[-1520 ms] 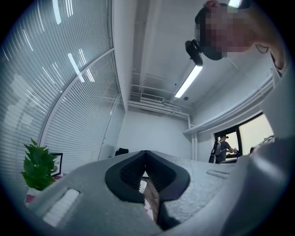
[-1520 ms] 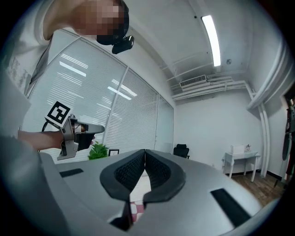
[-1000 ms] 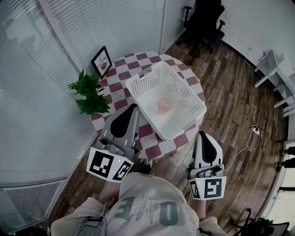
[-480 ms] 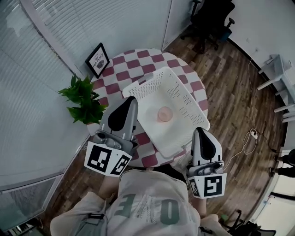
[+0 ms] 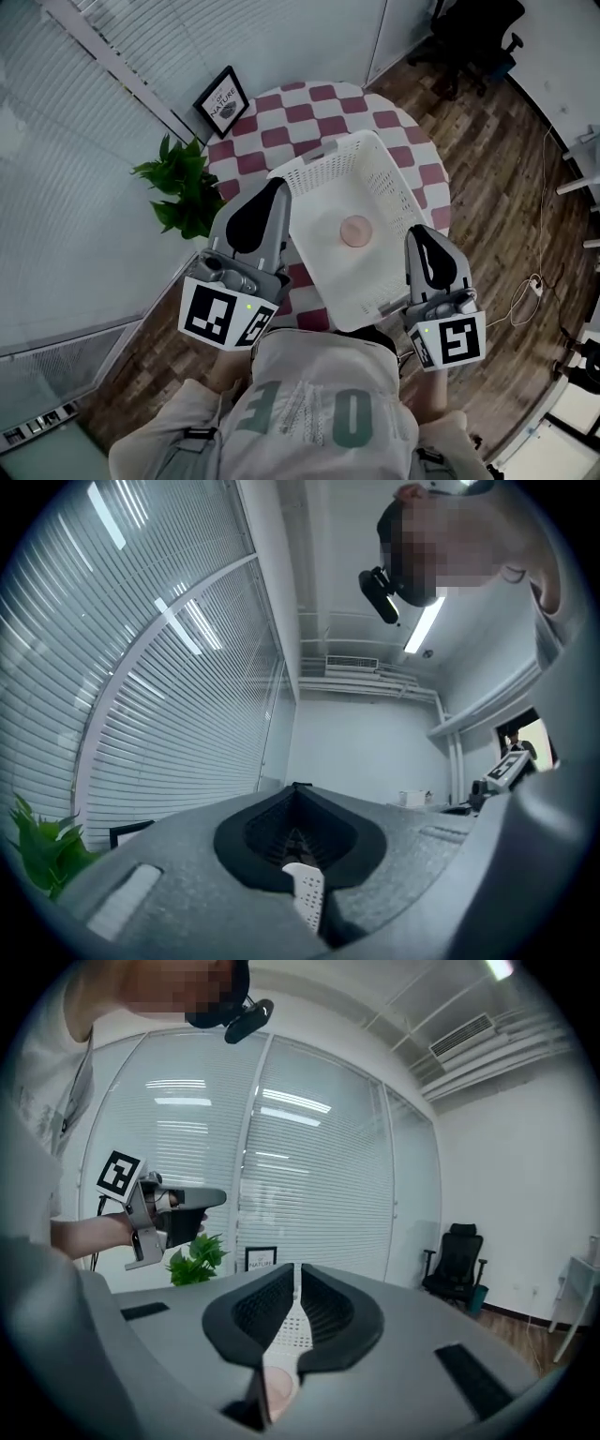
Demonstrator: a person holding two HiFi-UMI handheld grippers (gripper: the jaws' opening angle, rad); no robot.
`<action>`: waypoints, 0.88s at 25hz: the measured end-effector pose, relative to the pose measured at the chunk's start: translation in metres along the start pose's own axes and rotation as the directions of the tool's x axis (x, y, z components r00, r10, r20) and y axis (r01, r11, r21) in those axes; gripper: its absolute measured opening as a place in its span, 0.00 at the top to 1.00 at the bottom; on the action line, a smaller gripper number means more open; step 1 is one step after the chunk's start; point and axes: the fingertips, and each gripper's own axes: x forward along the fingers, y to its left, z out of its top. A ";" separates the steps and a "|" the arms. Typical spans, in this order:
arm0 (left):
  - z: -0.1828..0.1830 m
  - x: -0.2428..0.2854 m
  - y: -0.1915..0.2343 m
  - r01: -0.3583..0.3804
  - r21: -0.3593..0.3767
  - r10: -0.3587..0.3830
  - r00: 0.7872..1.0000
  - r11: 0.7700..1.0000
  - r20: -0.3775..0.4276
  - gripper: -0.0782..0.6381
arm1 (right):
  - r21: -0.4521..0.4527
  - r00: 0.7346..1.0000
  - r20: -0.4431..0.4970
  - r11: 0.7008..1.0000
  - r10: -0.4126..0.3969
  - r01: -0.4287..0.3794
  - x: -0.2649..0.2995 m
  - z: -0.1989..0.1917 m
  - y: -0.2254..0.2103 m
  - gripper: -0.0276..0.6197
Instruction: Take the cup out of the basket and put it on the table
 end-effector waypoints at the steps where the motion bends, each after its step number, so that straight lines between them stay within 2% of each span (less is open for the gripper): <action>1: -0.002 0.001 -0.003 0.011 0.010 -0.011 1.000 1.000 -0.006 0.88 | -0.011 0.999 -0.012 0.999 0.035 -0.035 0.008 -0.002 0.001 0.93; 5: -0.010 0.000 -0.006 0.030 0.046 -0.029 0.999 0.999 -0.026 0.88 | -0.109 0.982 -0.069 0.977 0.175 -0.182 0.038 -0.006 0.010 0.62; 8: -0.010 -0.004 -0.003 0.013 0.047 -0.012 0.999 0.999 -0.029 0.88 | -0.225 0.944 -0.208 0.927 0.256 -0.301 0.060 -0.021 0.018 0.59; 10: -0.012 -0.005 0.002 -0.018 0.034 0.019 0.999 0.999 -0.037 0.88 | -0.275 0.891 -0.304 0.865 0.337 -0.421 0.076 -0.031 0.027 0.59; 11: -0.013 -0.006 0.005 -0.026 0.027 0.028 0.999 0.999 -0.039 0.88 | -0.291 0.854 -0.355 0.823 0.380 -0.487 0.083 -0.038 0.034 0.59; 13: -0.013 -0.009 0.008 -0.035 0.018 0.036 0.999 0.999 -0.036 0.88 | -0.298 0.763 -0.464 0.731 0.451 -0.614 0.093 -0.056 0.048 0.59; 15: -0.014 -0.014 0.014 -0.053 0.016 0.053 0.998 0.998 -0.037 0.88 | -0.271 0.653 -0.569 0.635 0.501 -0.723 0.101 -0.081 0.061 0.59; 16: -0.015 -0.016 0.017 -0.065 0.013 0.065 0.997 0.998 -0.039 0.88 | -0.245 0.588 -0.624 0.587 0.514 -0.772 0.103 -0.096 0.067 0.59; 19: -0.020 -0.022 0.032 -0.107 -0.003 0.107 0.993 0.994 -0.042 0.88 | -0.150 0.379 -0.782 0.441 0.495 -0.885 0.106 -0.150 0.078 0.59; 20: -0.022 -0.024 0.036 -0.123 -0.008 0.122 0.991 0.992 -0.046 0.88 | -0.127 0.325 -0.817 0.400 0.477 -0.907 0.107 -0.167 0.081 0.61; 22: -0.025 -0.029 0.044 -0.149 -0.015 0.148 0.988 0.989 -0.054 0.88 | -0.087 0.243 -0.868 0.349 0.433 -0.933 0.107 -0.198 0.082 0.61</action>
